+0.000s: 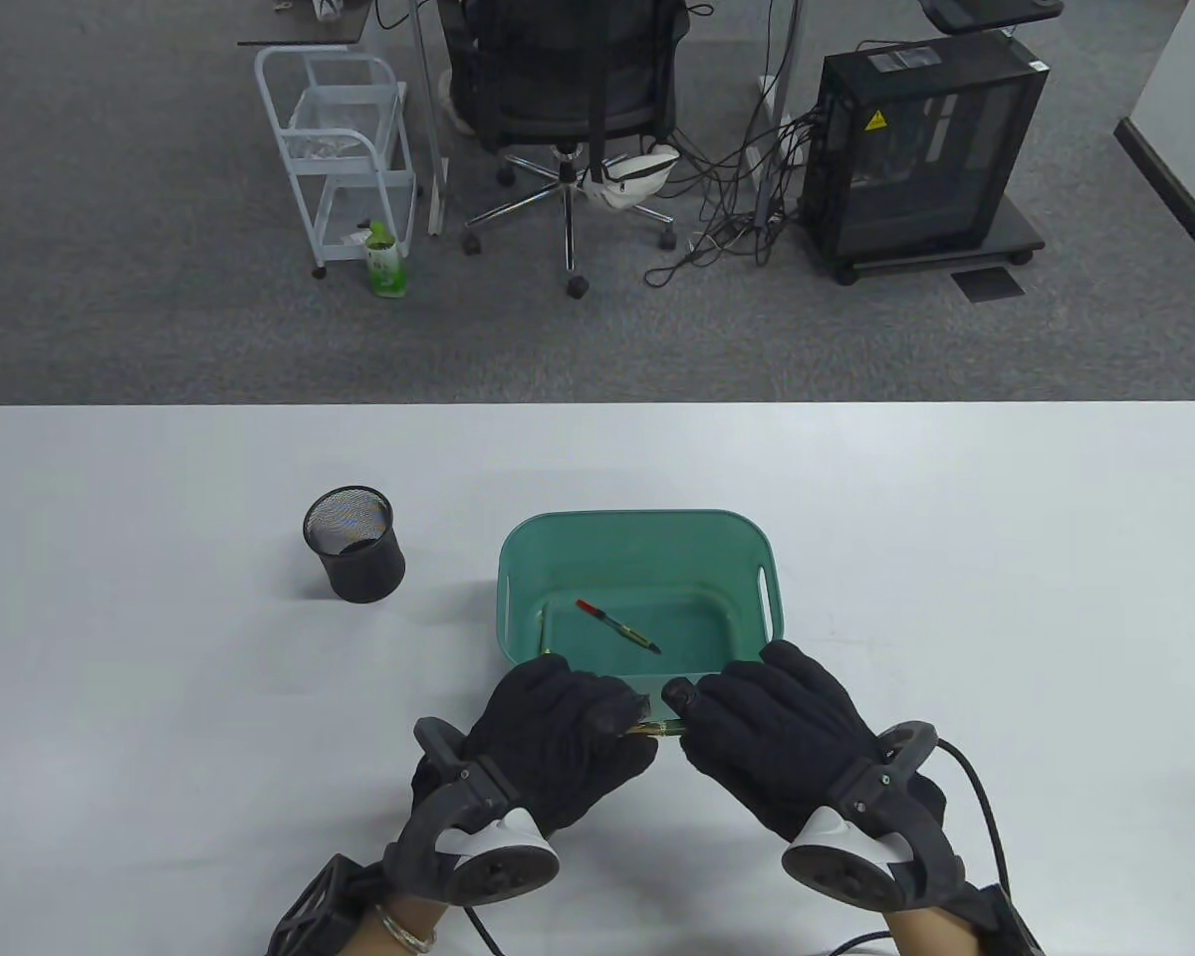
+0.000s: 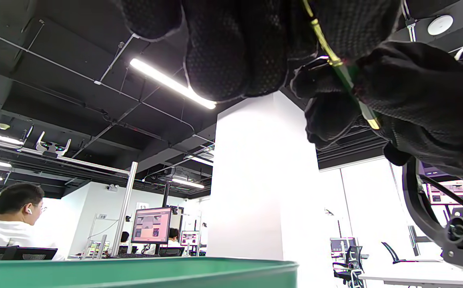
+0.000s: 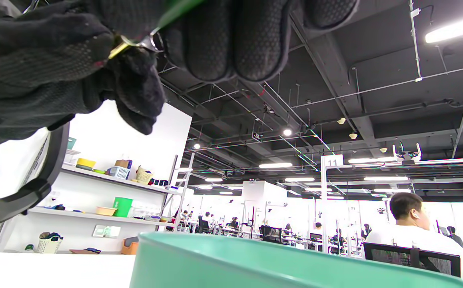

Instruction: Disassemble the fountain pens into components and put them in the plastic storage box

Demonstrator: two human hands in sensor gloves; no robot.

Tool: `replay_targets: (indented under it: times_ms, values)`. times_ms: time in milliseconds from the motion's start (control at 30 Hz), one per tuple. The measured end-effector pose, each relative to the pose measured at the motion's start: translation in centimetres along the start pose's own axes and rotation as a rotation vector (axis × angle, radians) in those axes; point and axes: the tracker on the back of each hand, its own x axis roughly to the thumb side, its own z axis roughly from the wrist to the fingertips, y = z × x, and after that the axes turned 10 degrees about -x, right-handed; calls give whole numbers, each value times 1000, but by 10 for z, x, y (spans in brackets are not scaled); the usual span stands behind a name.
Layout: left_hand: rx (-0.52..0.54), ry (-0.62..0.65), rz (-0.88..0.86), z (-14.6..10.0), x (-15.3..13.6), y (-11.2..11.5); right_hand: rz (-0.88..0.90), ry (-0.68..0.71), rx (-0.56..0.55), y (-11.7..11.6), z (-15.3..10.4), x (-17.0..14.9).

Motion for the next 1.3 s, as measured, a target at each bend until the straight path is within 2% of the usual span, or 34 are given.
replay_targets:
  times_ms: [1300]
  values:
    - [-19,-10,-22,0,-5,1,-3,-4,-3,0,0,-1]
